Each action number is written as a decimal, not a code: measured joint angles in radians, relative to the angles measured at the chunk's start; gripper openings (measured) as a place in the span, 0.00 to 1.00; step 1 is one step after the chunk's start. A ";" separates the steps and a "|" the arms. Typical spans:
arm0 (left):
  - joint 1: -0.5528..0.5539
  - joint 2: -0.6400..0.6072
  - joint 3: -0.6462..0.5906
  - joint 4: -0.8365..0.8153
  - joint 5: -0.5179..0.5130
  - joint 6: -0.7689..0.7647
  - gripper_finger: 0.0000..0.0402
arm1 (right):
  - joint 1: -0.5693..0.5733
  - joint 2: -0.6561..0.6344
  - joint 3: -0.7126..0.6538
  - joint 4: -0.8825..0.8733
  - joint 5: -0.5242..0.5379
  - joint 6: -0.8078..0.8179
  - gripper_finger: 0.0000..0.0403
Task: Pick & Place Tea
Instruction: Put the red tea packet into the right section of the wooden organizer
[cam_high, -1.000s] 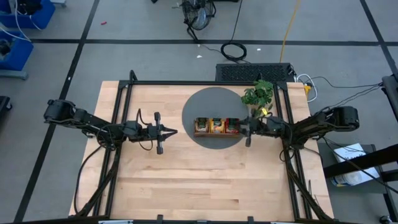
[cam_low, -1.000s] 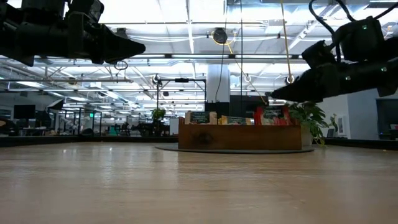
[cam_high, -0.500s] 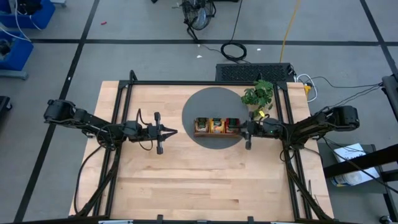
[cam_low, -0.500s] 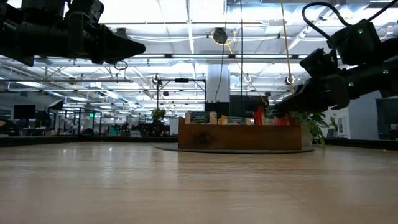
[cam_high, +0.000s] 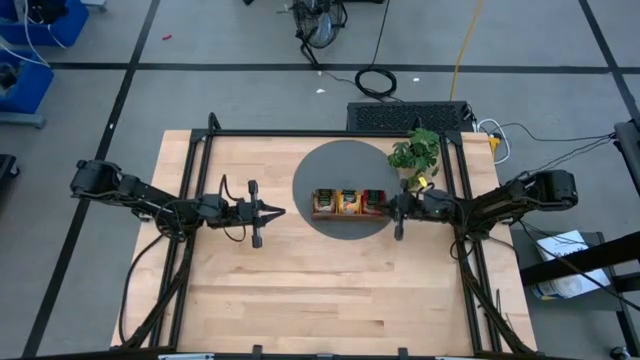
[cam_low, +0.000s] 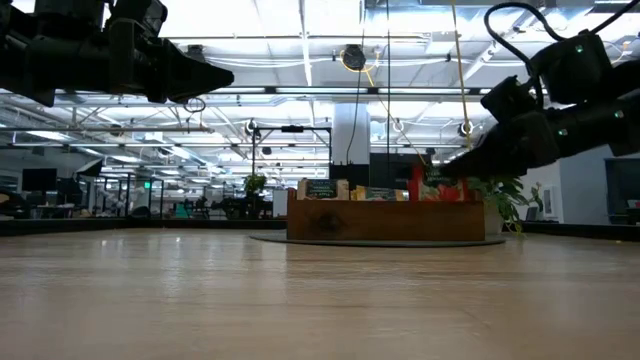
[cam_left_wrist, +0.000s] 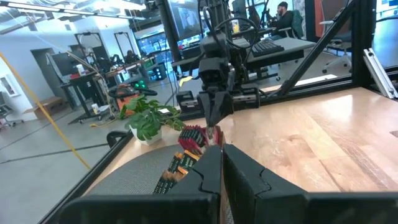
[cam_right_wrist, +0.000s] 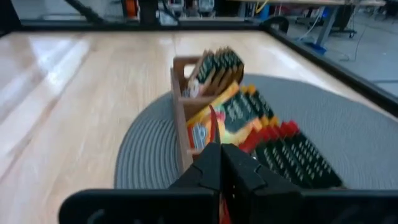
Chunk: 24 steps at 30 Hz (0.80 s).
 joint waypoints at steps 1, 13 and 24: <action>0.000 0.000 0.000 0.000 0.000 0.000 0.06 | 0.000 0.000 0.000 -0.012 0.000 0.000 0.00; 0.000 0.000 0.000 0.000 0.000 0.000 0.06 | 0.000 0.000 0.000 -0.080 0.003 -0.024 0.00; 0.000 0.000 0.000 -0.003 0.000 0.009 0.06 | 0.000 0.000 0.000 -0.047 0.001 -0.023 0.12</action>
